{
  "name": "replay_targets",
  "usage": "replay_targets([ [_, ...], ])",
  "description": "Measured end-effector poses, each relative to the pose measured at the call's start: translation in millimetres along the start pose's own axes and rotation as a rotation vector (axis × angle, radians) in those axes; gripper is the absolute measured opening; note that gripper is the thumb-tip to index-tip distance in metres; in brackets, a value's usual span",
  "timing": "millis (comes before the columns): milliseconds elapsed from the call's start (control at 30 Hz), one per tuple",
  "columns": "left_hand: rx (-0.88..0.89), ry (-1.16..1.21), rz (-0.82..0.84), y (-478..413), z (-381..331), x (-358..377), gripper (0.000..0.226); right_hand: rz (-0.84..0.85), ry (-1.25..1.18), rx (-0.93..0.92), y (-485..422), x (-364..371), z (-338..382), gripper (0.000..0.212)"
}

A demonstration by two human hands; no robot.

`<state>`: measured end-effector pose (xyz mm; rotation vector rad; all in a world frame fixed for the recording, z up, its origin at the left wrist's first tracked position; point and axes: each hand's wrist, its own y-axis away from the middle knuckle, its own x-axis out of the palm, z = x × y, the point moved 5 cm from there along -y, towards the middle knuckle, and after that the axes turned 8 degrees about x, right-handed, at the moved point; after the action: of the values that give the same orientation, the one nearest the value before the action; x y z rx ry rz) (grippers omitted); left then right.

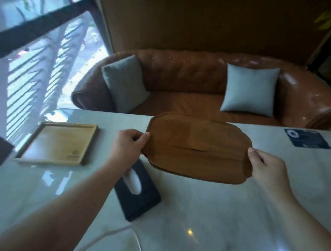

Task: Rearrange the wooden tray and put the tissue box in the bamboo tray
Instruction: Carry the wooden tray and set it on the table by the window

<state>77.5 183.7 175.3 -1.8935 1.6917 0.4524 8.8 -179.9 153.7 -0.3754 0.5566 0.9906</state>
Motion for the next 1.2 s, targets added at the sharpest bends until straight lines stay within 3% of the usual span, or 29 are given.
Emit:
replay_targets([
  [333, -0.097, -0.014, -0.193, 36.8, 109.4, -182.1, 0.030, 0.212, -0.059, -0.132, 79.0, 126.6, 143.6, 0.032],
  [433, -0.149, -0.036, -0.225, 55.6, 147.9, -228.2, 0.030, 0.305, -0.050, -0.154, 110.0, 173.1, 169.6, 0.043],
  [733, -0.340, -0.072, -0.265, 94.6, 271.7, -316.2, 0.026, 0.714, -0.068, 0.004, 202.6, 313.7, 182.9, 0.013],
  [867, -0.446, -0.097, -0.259, 98.3, 330.5, -334.4, 0.023, 0.877, -0.101, 0.246, 239.0, 371.7, 173.2, 0.030],
  [933, -0.490, -0.102, -0.266, 101.0, 359.7, -340.0, 0.022, 0.920, -0.080, 0.300, 255.8, 398.3, 171.4, 0.028],
  [1200, -0.595, -0.051, -0.343, 126.0, 437.3, -348.1, 0.016, 0.985, 0.131, 0.289, 294.8, 463.5, 168.1, 0.029],
])
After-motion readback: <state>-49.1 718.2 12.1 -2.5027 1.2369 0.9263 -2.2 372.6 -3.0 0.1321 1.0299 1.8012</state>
